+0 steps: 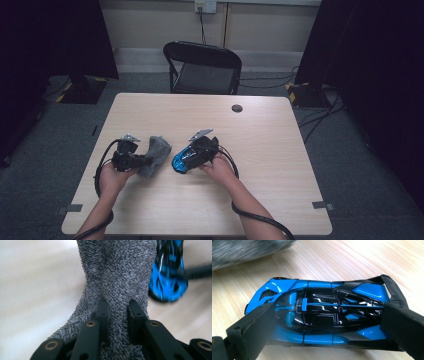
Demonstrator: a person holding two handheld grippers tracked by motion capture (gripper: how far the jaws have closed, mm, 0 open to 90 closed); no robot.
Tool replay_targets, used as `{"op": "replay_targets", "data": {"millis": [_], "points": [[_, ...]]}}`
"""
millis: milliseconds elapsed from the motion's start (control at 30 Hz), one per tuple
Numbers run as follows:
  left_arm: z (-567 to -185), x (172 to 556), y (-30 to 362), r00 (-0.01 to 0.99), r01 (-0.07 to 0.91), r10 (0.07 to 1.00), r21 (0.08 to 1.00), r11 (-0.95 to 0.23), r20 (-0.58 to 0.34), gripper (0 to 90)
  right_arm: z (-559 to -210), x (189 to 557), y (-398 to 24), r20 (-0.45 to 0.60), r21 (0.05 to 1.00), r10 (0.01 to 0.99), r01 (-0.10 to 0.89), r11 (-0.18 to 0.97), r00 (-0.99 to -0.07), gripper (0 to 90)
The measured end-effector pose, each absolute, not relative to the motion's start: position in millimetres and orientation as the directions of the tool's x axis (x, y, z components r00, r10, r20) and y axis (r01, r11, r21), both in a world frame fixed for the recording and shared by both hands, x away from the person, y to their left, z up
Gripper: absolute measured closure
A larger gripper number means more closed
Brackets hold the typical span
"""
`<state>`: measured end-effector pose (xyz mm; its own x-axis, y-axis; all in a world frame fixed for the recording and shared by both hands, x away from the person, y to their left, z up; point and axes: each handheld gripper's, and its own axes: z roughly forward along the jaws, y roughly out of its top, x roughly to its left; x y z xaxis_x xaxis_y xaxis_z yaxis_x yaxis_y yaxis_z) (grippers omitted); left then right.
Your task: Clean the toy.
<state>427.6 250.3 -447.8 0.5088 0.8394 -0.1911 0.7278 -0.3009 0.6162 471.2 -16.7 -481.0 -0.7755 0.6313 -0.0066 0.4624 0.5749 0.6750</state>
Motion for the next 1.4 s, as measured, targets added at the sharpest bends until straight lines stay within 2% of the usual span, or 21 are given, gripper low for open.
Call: {"op": "replay_targets", "data": {"millis": [267,600,900,1067,1400], "points": [[-443.1,478.9,215.2,0.547,0.704,0.823,0.615,-0.354,-0.153,74.8,-481.0,471.8,-17.1,-0.006,0.674,0.628,0.461,0.577,-0.778,0.0],[-455.3,515.8,188.7,0.540,0.713,0.832,0.594,-0.372,-0.126,74.4,-481.7,471.8,-18.8,-0.005,0.682,0.622,0.452,0.574,-0.783,0.0],[-466.5,527.1,167.0,0.539,0.713,0.830,0.601,-0.360,-0.142,74.0,-481.2,472.2,-18.2,-0.003,0.678,0.621,0.455,0.578,-0.784,0.0],[-471.5,526.4,153.3,0.583,0.685,0.808,0.588,-0.430,-0.087,73.3,-481.6,471.9,-18.2,-0.006,0.681,0.623,0.453,0.575,-0.782,0.0],[-474.3,522.1,147.7,0.590,0.680,0.803,0.588,-0.439,-0.084,73.4,-481.7,471.3,-17.6,-0.007,0.681,0.626,0.455,0.574,-0.780,0.0]]}}
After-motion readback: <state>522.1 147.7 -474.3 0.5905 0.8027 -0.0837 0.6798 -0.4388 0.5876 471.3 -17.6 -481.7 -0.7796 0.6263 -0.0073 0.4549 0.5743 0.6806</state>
